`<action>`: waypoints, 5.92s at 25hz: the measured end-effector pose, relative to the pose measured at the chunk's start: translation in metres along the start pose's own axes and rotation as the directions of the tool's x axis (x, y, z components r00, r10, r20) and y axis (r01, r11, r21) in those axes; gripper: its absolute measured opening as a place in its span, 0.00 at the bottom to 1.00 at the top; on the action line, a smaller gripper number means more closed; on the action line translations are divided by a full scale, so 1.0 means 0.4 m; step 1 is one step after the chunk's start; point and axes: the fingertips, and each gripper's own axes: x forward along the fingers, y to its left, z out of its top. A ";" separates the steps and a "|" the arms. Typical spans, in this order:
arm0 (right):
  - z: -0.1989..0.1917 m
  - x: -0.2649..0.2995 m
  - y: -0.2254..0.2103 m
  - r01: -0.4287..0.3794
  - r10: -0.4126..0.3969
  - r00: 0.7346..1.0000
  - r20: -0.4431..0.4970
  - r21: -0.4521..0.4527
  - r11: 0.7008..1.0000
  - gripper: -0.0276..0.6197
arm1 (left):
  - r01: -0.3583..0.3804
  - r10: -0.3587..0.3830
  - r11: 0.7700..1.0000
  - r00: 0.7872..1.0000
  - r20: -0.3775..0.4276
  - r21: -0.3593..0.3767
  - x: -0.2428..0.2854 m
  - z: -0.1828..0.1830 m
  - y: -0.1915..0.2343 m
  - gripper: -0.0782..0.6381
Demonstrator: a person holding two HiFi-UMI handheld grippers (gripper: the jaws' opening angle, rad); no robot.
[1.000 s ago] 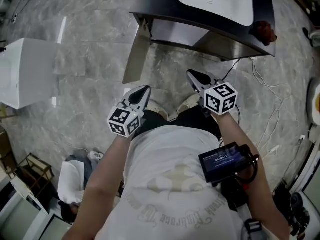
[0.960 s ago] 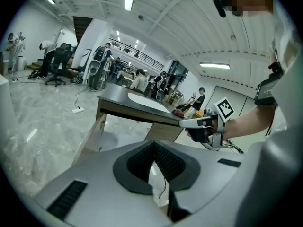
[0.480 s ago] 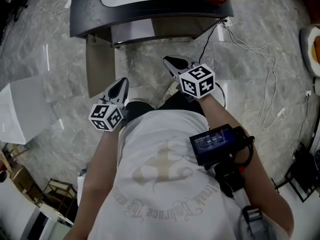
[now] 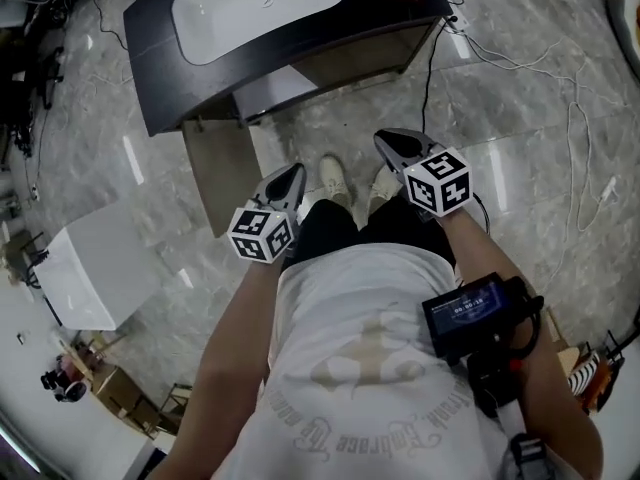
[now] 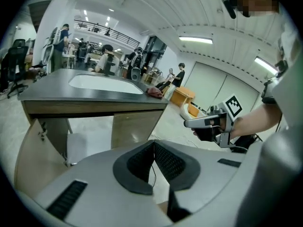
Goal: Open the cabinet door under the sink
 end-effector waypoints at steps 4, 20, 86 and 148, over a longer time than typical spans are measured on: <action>-0.004 0.004 -0.042 0.076 -0.077 0.997 0.016 0.073 0.994 0.09 | 0.069 -0.066 0.997 0.997 -0.049 0.045 0.083 0.037 0.019 0.12; -0.112 0.115 -0.219 0.249 -0.273 0.959 0.075 0.235 0.940 0.09 | 0.085 -0.063 0.984 0.988 -0.139 0.157 0.366 -0.004 0.284 0.12; -0.225 -0.031 -0.245 0.389 -0.423 0.906 -0.004 0.399 0.830 0.09 | 0.230 -0.061 0.746 0.958 -0.279 0.625 0.546 -0.099 0.221 0.21; -0.465 -0.620 -0.602 0.244 -0.251 0.968 -0.031 0.379 0.893 0.09 | -0.309 0.309 0.949 0.892 -0.328 0.053 0.660 -0.388 -0.421 0.22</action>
